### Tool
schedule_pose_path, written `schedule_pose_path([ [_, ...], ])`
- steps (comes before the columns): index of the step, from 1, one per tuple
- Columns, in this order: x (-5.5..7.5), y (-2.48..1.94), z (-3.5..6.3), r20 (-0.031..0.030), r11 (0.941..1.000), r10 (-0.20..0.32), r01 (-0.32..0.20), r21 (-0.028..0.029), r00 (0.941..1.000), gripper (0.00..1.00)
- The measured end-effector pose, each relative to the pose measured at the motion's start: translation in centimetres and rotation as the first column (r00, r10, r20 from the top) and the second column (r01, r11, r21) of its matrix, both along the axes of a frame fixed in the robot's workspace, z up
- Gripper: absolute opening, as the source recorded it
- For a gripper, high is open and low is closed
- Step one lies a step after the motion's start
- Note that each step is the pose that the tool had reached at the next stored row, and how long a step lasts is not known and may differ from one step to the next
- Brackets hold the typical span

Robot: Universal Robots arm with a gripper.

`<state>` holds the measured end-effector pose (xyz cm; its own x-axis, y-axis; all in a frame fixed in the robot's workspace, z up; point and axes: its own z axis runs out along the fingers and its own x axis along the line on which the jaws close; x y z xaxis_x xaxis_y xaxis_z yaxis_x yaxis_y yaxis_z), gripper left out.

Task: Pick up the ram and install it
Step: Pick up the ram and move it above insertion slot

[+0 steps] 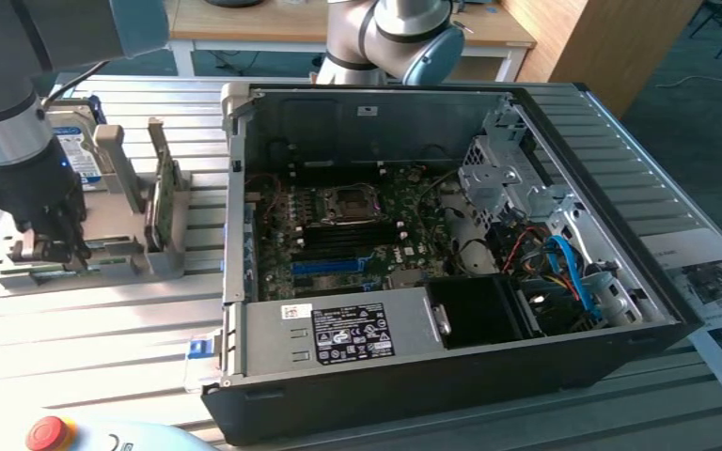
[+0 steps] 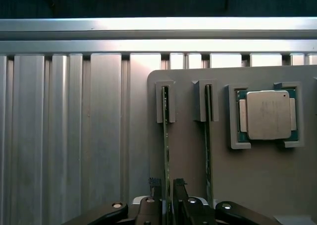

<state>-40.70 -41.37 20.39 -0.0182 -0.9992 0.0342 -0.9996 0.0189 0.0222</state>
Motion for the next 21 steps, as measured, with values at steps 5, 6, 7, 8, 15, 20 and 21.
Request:
schedule_pose_path([
  [5,0.05,0.01,-0.1,-0.0001,1.0,0.003,-0.003,0.0,1.0,0.24],
  [6,0.08,0.01,-0.09,-0.0004,1.0,0.005,-0.005,0.0,1.0,0.24],
  [7,0.12,0.0,-0.09,-0.0006,1.0,0.007,-0.007,0.0,1.0,0.24],
  [8,0.13,0.01,-0.09,-0.0007,1.0,0.009,-0.009,0.0,1.0,0.24],
  [15,0.14,0.0,-0.09,-0.0008,0.9999,0.012,-0.012,0.0,0.9999,0.24],
  [20,0.15,0.0,-0.09,-0.0007,0.9995,0.032,-0.032,0.0,0.9995,0.24],
  [21,0.15,0.0,-0.09,-0.0007,0.9994,0.034,-0.034,0.0,0.9994,0.24],
])
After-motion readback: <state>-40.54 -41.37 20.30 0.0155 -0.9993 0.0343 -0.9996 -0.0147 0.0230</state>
